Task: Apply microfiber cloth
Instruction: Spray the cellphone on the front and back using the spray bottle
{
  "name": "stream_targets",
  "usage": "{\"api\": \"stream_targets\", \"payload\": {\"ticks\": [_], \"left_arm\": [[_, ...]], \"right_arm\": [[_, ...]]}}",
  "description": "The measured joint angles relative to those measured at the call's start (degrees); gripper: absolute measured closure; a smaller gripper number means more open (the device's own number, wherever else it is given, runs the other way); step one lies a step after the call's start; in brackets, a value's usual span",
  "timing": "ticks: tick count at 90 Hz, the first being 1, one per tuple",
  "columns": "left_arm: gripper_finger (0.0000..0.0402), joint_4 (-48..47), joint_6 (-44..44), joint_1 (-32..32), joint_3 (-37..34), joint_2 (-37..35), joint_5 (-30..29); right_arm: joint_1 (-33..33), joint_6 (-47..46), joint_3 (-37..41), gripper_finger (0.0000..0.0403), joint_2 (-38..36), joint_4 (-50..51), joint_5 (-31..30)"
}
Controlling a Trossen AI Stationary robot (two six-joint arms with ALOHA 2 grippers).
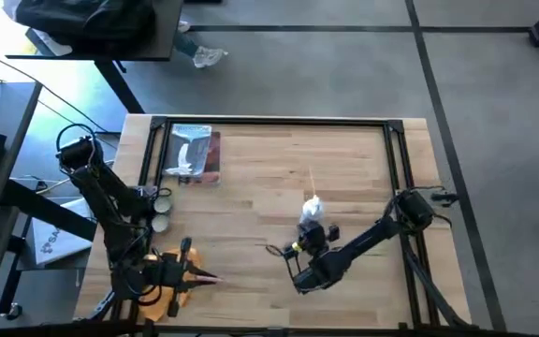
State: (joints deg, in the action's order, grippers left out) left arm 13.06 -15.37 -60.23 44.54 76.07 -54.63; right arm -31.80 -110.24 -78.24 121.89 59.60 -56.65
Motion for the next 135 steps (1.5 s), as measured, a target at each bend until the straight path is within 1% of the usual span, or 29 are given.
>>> {"api": "stream_targets", "payload": {"ticks": [15, 23, 31, 43, 50, 59, 67, 88, 100, 110, 117, 127, 135], "left_arm": [[0.039, -0.8, -0.1, 0.3, 0.0, 0.0, 0.1], [0.039, -1.9, -0.1, 0.8, 0.0, -0.5, 0.6], [0.039, -2.2, 0.0, 1.4, 0.0, -1.3, 0.6], [0.039, -4.3, 0.0, 2.8, 0.0, -3.3, 0.6], [0.039, -5.7, 0.0, 3.7, 0.0, -4.2, 0.6], [0.039, -7.2, 0.0, 4.9, 0.0, -5.2, 1.1], [0.039, -8.3, -0.1, 5.7, 0.0, -5.6, 2.5], [0.039, -11.6, -2.7, 8.6, 0.0, -6.1, 6.5], [0.039, -14.4, -5.3, 9.7, 0.0, -6.1, 7.8], [0.039, -16.2, -7.4, 9.6, 0.0, -6.1, 7.8], [0.039, -16.8, -8.5, 9.2, 0.0, -6.1, 7.8], [0.039, -16.4, -8.5, 8.4, 0.0, -6.1, 7.5], [0.039, -16.4, -8.3, 8.3, 0.0, -6.1, 6.6]], "right_arm": [[1.3, -4.2, 0.0, 0.0403, 0.0, 11.3, 2.4], [2.2, -4.4, 0.8, 0.0403, -0.2, 13.0, 2.5], [3.1, -2.7, 1.7, 0.0403, -0.4, 10.3, 2.8], [4.5, 2.2, 3.7, 0.0403, -0.4, 1.0, 2.7], [5.5, 2.0, 6.1, 0.0403, -0.4, -2.8, 2.5], [6.9, -1.1, 9.2, 0.0403, -0.4, -5.1, 1.9], [7.8, -3.3, 11.5, 0.0403, -0.4, -5.2, 1.7], [9.6, -5.5, 16.7, 0.0403, -0.9, -5.0, 2.4], [10.6, -7.9, 22.1, 0.0403, -4.6, -3.8, 5.1], [10.4, -10.5, 27.6, 0.0403, -10.2, -3.8, 5.3], [9.5, -10.7, 30.7, 0.0403, -14.3, -4.4, 5.8], [7.9, -6.5, 32.6, 0.0403, -19.2, -6.6, 5.9], [6.3, 1.2, 32.3, 0.0403, -21.6, -9.4, 5.9]]}}
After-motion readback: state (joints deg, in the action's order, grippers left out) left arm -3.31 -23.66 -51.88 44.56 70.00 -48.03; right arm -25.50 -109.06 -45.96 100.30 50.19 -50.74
